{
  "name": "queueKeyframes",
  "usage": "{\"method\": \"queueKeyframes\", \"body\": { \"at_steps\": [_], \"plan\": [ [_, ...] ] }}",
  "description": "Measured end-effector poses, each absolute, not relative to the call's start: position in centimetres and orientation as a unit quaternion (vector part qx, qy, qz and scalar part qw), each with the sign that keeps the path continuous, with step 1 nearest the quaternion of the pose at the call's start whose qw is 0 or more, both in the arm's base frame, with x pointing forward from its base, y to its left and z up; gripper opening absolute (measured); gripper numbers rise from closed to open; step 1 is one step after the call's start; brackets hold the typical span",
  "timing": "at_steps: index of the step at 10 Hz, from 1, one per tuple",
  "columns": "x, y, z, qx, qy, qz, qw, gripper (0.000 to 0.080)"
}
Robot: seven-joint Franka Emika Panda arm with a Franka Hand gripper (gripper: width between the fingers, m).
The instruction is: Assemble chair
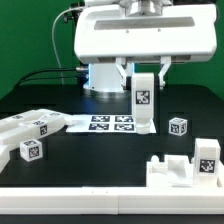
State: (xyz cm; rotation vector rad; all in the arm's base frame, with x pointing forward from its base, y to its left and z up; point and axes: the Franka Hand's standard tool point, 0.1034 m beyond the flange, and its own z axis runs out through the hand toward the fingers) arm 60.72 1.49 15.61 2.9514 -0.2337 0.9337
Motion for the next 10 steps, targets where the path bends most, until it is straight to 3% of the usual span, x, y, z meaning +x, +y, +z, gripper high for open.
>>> {"method": "queueKeyframes", "body": {
  "at_steps": [2,4,5,6,10],
  "plan": [
    [60.6,1.4,14.9,0.950,-0.073,0.303,0.024,0.0285],
    [62.6,3.3,13.4,0.963,-0.080,0.258,0.009,0.0285],
    [63.9,4.5,12.6,0.962,-0.082,0.262,0.008,0.0285],
    [63.5,5.6,10.8,0.960,-0.072,0.271,0.017,0.0285],
    [62.7,5.1,10.1,0.962,-0.064,0.264,0.027,0.0285]
  ]
}}
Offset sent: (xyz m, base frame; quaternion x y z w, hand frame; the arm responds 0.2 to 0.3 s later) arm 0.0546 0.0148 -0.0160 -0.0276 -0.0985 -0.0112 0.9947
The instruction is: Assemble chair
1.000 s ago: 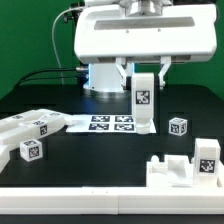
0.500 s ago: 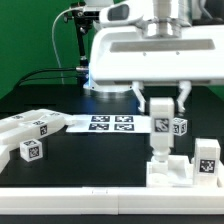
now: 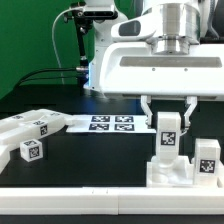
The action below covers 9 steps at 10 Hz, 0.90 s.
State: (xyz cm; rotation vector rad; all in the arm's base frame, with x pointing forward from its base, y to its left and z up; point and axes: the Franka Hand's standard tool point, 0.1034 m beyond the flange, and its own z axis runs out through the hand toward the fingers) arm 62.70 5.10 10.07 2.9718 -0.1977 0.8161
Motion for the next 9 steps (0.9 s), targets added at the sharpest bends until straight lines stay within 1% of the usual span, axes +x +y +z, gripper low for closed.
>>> {"method": "queueKeyframes", "body": {
  "at_steps": [3,7,9],
  "plan": [
    [62.5,4.1,8.5,0.961,-0.065,0.267,0.038,0.0285],
    [62.5,4.2,8.1,0.962,-0.064,0.264,0.038,0.0285],
    [62.4,3.7,7.7,0.962,-0.066,0.261,0.041,0.0285]
  ]
}}
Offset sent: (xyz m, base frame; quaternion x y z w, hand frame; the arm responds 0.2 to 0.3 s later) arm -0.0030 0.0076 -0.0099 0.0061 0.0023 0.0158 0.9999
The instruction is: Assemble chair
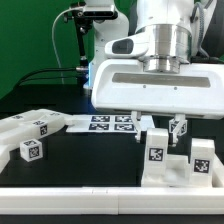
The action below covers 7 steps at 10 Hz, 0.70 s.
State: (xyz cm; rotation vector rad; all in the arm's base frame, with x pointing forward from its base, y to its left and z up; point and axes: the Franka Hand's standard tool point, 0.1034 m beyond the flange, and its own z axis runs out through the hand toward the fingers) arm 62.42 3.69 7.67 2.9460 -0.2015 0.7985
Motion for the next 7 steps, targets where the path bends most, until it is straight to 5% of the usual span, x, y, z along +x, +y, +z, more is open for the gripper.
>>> {"method": "queueKeyframes", "body": {
  "at_steps": [4,5,6,7],
  "plan": [
    [62.3,3.5,7.5,0.963,-0.067,0.257,0.042,0.0287],
    [62.3,3.4,7.4,0.966,-0.068,0.244,0.040,0.0455],
    [62.6,2.9,8.0,0.968,-0.070,0.237,0.038,0.0455],
    [62.5,2.5,8.1,0.974,-0.079,0.209,0.031,0.0608]
  ]
}}
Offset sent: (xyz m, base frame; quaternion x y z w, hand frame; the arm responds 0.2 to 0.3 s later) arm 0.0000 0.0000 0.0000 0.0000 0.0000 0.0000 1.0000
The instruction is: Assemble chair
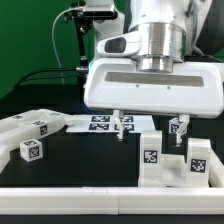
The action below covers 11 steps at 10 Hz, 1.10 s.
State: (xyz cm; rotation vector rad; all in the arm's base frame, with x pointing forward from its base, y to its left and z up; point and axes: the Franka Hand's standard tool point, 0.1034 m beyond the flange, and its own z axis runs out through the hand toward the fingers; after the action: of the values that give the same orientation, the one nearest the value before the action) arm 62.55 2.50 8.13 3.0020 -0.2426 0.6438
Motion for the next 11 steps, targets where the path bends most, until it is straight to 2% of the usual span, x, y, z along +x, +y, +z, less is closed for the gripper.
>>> {"method": "queueKeyframes", "body": {
  "at_steps": [2,4,6,7,8,9,10,11],
  "plan": [
    [62.7,2.7,8.5,0.989,-0.093,0.117,0.008,0.0647],
    [62.7,2.9,8.6,0.993,-0.109,0.046,-0.006,0.0647],
    [63.6,3.1,8.8,0.993,-0.116,0.025,-0.009,0.0646],
    [63.5,3.0,8.6,0.991,-0.127,0.025,-0.009,0.0534],
    [63.5,2.9,8.6,0.992,-0.127,0.025,-0.009,0.0380],
    [63.5,2.9,8.6,0.988,-0.149,0.025,-0.010,0.0380],
    [63.5,2.9,8.6,0.980,-0.197,0.024,-0.011,0.0282],
    [63.5,3.0,8.6,0.972,-0.232,0.024,-0.012,0.0282]
  ]
}}
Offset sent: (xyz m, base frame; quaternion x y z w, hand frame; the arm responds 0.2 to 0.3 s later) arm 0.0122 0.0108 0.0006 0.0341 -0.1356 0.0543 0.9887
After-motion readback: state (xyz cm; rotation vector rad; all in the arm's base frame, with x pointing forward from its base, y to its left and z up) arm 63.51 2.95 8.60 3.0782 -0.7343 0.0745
